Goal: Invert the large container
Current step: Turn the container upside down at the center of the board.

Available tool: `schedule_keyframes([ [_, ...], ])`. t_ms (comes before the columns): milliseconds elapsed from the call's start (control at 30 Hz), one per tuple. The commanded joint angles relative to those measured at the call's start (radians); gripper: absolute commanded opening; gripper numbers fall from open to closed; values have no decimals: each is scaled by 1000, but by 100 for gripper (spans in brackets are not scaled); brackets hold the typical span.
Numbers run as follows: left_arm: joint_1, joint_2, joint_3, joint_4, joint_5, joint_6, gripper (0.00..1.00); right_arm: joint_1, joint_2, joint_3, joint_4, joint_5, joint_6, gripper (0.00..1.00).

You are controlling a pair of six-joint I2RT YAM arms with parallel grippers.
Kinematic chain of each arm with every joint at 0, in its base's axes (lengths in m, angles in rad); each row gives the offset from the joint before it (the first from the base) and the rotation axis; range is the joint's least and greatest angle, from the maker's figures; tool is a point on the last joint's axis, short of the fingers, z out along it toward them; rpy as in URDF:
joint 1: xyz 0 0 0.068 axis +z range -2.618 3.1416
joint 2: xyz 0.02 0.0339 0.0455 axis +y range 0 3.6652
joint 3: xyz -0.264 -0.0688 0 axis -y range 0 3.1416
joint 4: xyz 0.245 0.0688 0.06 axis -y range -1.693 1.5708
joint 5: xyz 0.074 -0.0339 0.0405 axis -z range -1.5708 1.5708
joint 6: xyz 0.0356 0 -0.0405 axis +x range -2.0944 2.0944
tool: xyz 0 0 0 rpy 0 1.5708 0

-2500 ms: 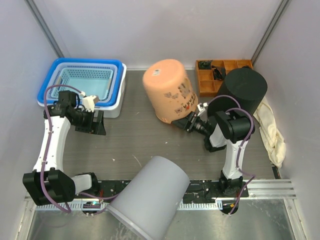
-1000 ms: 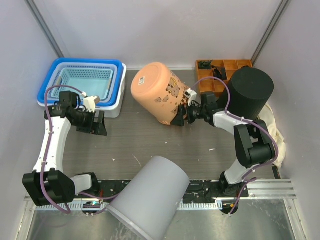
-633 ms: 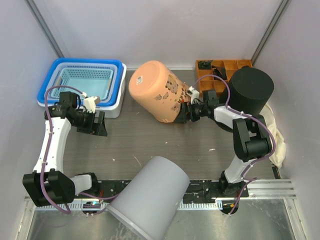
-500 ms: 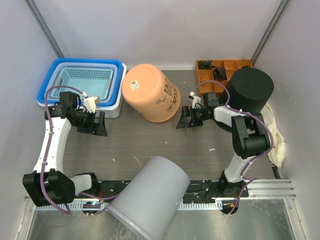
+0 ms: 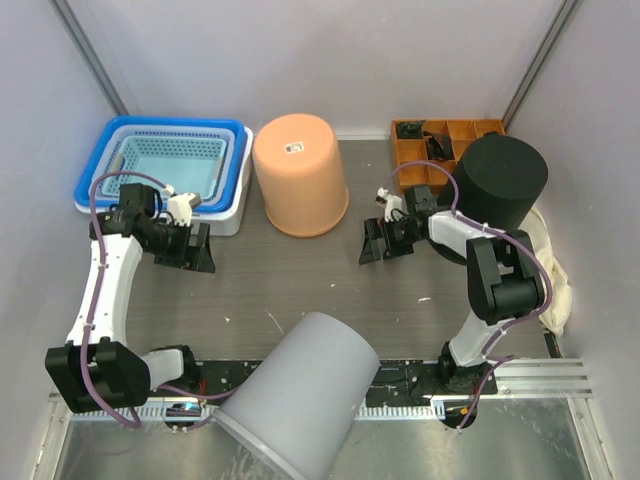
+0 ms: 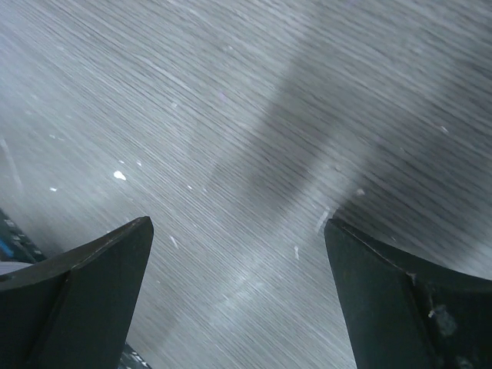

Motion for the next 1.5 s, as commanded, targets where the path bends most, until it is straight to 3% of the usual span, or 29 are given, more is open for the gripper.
schedule_keyframes([
  [0, -4, -11, -6, 34, 26, 5, 80, 36, -124, 46, -113, 184, -136, 100],
  [200, -3, 12, 10, 29, 54, 3, 80, 97, -301, 312, -321, 244, -420, 100],
  [367, -3, 31, 24, 4, 115, 4, 83, 353, -354, 541, -426, 449, -634, 100],
  [467, 2, -5, 22, 30, 84, -16, 97, 482, -276, 712, -443, 467, -623, 100],
  [633, 65, -93, 0, 69, 48, -43, 99, 644, -157, 808, -307, 446, -711, 100],
  [733, 97, -148, -20, 93, 8, -70, 99, 649, 8, 868, -204, 467, -678, 100],
  [867, 113, -214, -35, 128, -65, -145, 99, 649, 262, 1012, -215, 493, -665, 100],
  [967, 114, -265, -56, 190, -181, -252, 98, 649, 380, 1000, -188, 544, -687, 100],
  [1067, 119, -288, -47, 192, -210, -255, 98, 631, 411, 944, -186, 599, -692, 100],
  [1300, 142, -316, -58, 210, -174, -253, 98, 552, 243, 628, -117, 652, -751, 100],
  [1467, 148, -359, -71, 211, -114, -225, 99, 466, 194, 674, -208, 580, -726, 100],
])
